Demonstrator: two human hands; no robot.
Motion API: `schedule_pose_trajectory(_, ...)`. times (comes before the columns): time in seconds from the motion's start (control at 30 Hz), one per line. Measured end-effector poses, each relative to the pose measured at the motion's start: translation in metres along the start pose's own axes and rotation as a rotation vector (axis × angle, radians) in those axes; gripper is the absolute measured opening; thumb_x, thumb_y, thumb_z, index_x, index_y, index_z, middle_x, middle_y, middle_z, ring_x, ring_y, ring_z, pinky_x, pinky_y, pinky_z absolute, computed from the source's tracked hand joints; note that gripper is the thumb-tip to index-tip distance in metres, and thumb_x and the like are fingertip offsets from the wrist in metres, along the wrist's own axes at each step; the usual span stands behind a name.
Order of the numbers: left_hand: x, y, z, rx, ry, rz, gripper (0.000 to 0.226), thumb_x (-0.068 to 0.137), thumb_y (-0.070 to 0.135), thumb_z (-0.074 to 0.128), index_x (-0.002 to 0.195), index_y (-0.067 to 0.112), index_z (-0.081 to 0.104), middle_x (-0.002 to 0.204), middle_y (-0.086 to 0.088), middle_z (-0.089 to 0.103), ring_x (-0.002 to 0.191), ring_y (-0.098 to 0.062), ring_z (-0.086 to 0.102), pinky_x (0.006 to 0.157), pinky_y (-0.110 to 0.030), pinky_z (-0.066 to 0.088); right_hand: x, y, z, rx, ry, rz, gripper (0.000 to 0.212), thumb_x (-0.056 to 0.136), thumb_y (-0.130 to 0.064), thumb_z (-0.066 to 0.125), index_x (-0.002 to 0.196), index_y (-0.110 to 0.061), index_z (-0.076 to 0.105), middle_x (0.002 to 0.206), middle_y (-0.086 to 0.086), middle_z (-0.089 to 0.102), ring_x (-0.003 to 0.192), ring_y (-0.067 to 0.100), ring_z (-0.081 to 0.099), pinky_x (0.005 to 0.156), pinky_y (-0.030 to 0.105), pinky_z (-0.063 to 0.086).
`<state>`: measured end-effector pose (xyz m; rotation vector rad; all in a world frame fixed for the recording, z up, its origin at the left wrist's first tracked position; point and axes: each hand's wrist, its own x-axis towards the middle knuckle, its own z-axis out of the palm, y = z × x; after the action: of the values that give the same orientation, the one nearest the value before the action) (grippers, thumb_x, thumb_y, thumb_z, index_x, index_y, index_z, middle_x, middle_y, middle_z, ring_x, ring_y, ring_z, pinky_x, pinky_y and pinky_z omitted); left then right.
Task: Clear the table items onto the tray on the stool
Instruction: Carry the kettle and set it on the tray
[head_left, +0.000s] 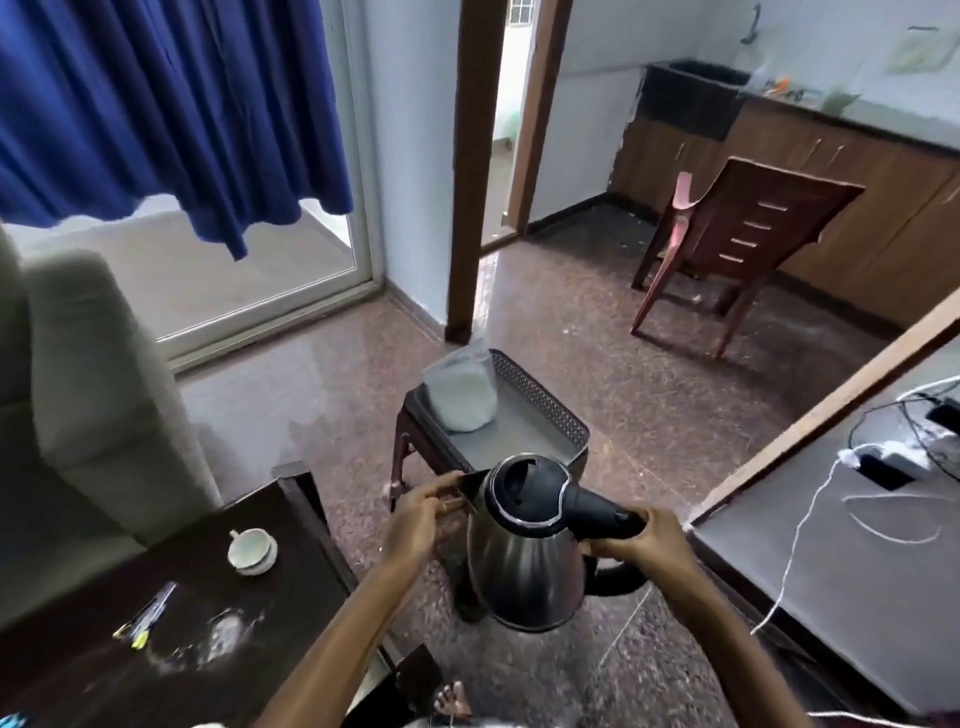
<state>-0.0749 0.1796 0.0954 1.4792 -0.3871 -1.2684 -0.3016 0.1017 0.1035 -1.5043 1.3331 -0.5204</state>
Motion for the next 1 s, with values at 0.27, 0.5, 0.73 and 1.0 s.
schedule_pose_trajectory(0.27, 0.097, 0.039, 0.031, 0.094, 0.057, 0.004, 0.052, 0.088, -0.012, 0.028, 0.122, 0.011, 0.059, 0.134, -0.006, 0.048, 0.105, -0.012, 0.056, 0.077, -0.028, 0.053, 0.126, -0.029, -0.028, -0.072, -0.077, -0.021, 0.027, 0.053, -0.002, 0.081, 0.077, -0.003, 0.069, 0.069, 0.012, 0.065, 0.066, 0.018, 0.059, 0.06, 0.034, 0.05)
schedule_pose_trajectory(0.5, 0.163, 0.047, 0.047, 0.034, 0.171, -0.077, 0.047, 0.091, -0.009, 0.031, 0.13, 0.007, 0.052, 0.135, -0.014, 0.05, 0.11, -0.022, 0.055, 0.087, -0.035, 0.05, 0.244, -0.033, -0.035, -0.165, -0.303, -0.03, 0.024, 0.053, 0.002, 0.076, 0.075, -0.002, 0.067, 0.065, 0.008, 0.06, 0.062, 0.017, 0.057, 0.058, 0.031, 0.045)
schedule_pose_trajectory(0.73, 0.197, 0.044, 0.077, -0.067, 0.336, -0.191, 0.048, 0.097, 0.005, 0.041, 0.144, 0.014, 0.031, 0.122, 0.0, 0.053, 0.111, -0.025, 0.055, 0.093, -0.038, 0.045, 0.35, -0.014, -0.024, -0.306, -0.611, 0.025, 0.038, 0.042, -0.005, 0.073, 0.08, -0.004, 0.07, 0.07, 0.007, 0.065, 0.068, 0.015, 0.059, 0.06, 0.028, 0.048)
schedule_pose_trajectory(1.0, 0.223, 0.016, 0.097, -0.124, 0.484, -0.343, 0.049, 0.096, -0.001, 0.034, 0.142, 0.017, 0.035, 0.085, 0.002, 0.055, 0.08, -0.013, 0.051, 0.065, -0.021, 0.044, 0.413, 0.006, 0.001, -0.469, -0.821, 0.031, 0.031, 0.032, -0.003, 0.064, 0.062, -0.009, 0.066, 0.064, 0.006, 0.061, 0.063, 0.015, 0.054, 0.058, 0.03, 0.041)
